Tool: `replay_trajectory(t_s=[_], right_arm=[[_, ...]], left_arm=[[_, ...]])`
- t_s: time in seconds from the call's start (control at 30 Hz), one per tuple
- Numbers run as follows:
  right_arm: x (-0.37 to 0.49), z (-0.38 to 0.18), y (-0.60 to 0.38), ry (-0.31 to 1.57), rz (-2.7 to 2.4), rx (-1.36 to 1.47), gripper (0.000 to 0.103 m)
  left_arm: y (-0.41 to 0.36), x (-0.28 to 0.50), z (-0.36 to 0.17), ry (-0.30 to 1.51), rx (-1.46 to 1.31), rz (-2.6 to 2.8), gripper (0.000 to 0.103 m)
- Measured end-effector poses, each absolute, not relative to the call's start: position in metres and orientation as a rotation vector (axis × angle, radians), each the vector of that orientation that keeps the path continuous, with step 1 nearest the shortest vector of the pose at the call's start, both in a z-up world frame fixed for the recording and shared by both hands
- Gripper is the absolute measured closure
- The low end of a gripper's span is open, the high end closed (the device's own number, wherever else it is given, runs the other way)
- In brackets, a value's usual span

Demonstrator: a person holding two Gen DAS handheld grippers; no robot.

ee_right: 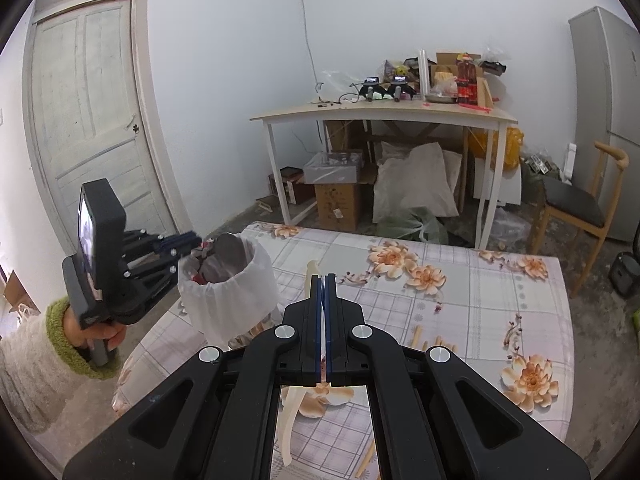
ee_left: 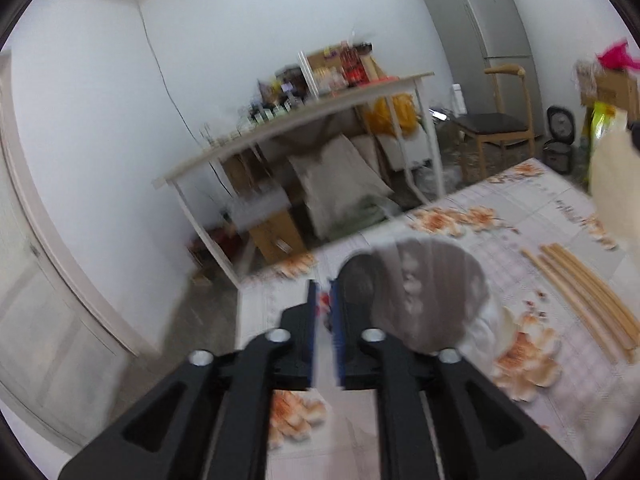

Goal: Organize utensils
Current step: 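Lower the white rice paddle into the holder and open the right tool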

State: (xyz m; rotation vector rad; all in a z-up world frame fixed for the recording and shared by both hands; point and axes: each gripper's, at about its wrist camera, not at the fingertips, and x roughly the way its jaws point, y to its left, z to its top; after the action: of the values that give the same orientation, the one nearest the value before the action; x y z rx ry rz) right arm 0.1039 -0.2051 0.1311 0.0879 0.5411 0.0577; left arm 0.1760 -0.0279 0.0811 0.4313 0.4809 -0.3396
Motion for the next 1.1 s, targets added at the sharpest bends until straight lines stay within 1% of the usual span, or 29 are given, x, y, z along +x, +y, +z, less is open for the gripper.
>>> replay_trajectory(t_s=[0.03, 0.1, 0.17, 0.23, 0.27, 0.43, 0.53, 0.73, 0.9, 1.1], right_arm=[[0.104, 0.132, -0.206, 0.538, 0.06, 0.089, 0.103], [0.105, 0.136, -0.205, 0.525, 0.068, 0.096, 0.103], [0.109, 0.142, -0.203, 0.508, 0.079, 0.104, 0.103], [0.115, 0.151, -0.201, 0.479, 0.091, 0.109, 0.103], [0.119, 0.155, -0.199, 0.464, 0.097, 0.112, 0.103], [0.144, 0.183, -0.186, 0.369, 0.138, 0.149, 0.103], [0.163, 0.196, -0.178, 0.316, 0.173, 0.176, 0.103], [0.203, 0.194, -0.158, 0.26, 0.212, 0.166, 0.103], [0.228, 0.164, -0.144, 0.274, 0.205, 0.098, 0.103], [0.233, 0.126, -0.129, 0.35, 0.187, -0.01, 0.103]], left_arm=[[-0.025, 0.175, 0.081, 0.49, 0.411, -0.344, 0.07], [-0.019, 0.169, 0.083, 0.495, 0.376, -0.353, 0.061], [-0.012, 0.162, 0.085, 0.508, 0.333, -0.362, 0.057], [-0.005, 0.156, 0.086, 0.522, 0.27, -0.366, 0.049], [-0.001, 0.151, 0.087, 0.527, 0.23, -0.367, 0.047], [0.015, 0.13, 0.087, 0.516, 0.092, -0.356, 0.033], [0.023, 0.12, 0.083, 0.517, 0.059, -0.338, 0.029], [0.04, 0.111, 0.071, 0.552, 0.0, -0.325, 0.027], [0.048, 0.112, 0.06, 0.568, -0.002, -0.322, 0.026], [0.053, 0.115, 0.054, 0.575, -0.011, -0.337, 0.026]])
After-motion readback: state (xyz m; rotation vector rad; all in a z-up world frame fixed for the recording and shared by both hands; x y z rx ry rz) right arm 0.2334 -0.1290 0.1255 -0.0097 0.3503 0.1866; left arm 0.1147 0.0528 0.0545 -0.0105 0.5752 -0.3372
